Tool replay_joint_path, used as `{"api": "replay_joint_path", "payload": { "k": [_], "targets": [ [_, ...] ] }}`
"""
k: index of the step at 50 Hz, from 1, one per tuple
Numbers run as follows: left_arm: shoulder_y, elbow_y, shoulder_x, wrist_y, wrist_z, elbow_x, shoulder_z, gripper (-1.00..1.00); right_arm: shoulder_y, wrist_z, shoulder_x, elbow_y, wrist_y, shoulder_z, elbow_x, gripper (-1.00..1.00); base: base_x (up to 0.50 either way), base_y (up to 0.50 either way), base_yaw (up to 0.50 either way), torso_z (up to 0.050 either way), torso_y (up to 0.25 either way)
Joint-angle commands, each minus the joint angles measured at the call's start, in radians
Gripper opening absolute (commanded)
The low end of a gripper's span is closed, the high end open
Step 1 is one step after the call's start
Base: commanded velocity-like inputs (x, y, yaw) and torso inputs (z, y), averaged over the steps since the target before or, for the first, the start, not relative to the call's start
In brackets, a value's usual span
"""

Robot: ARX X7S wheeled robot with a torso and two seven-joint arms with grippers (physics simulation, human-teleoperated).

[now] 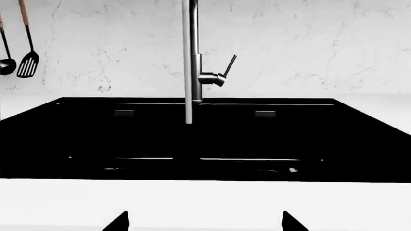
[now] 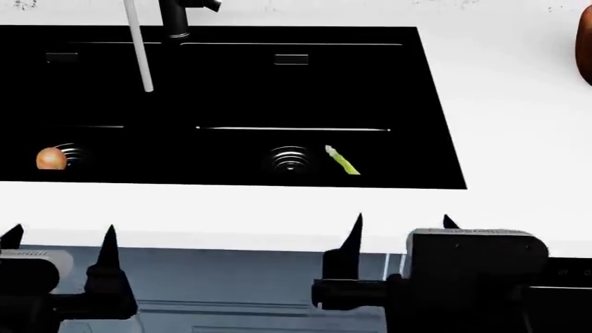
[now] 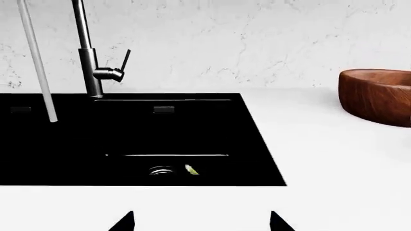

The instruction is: Pick the broccolis and asparaguss from the sink and place them in one bowl. Place the onion in the other bowl. Then turn off the sink faucet.

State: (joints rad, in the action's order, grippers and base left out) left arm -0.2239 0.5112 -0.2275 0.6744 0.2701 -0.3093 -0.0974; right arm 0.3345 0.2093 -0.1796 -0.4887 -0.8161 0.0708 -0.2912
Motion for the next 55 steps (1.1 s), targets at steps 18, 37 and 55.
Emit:
{"api": "replay_joint_path", "payload": {
  "k": [18, 37, 55],
  "targets": [
    [-0.562, -0.081, -0.075, 0.563, 0.029, -0.121, 0.068, 1.0, 0.527, -0.01, -0.104, -0.161, -0.721, -0.224, -0.231, 1.0, 0.0, 0.0, 0.0, 0.0, 0.0],
    [-0.734, -0.234, -0.15, 0.61, -0.033, -0.131, 0.04, 1.0, 0.603, 0.02, -0.186, -0.003, -0.707, -0.2, -0.364, 1.0, 0.07, 0.01, 0.0, 0.0, 0.0],
    [-0.654, -0.215, -0.162, 0.581, -0.037, -0.139, 0.046, 1.0, 0.542, 0.053, -0.184, -0.032, -0.705, -0.226, -0.404, 1.0, 0.35, 0.12, 0.0, 0.0, 0.0]
  ]
}}
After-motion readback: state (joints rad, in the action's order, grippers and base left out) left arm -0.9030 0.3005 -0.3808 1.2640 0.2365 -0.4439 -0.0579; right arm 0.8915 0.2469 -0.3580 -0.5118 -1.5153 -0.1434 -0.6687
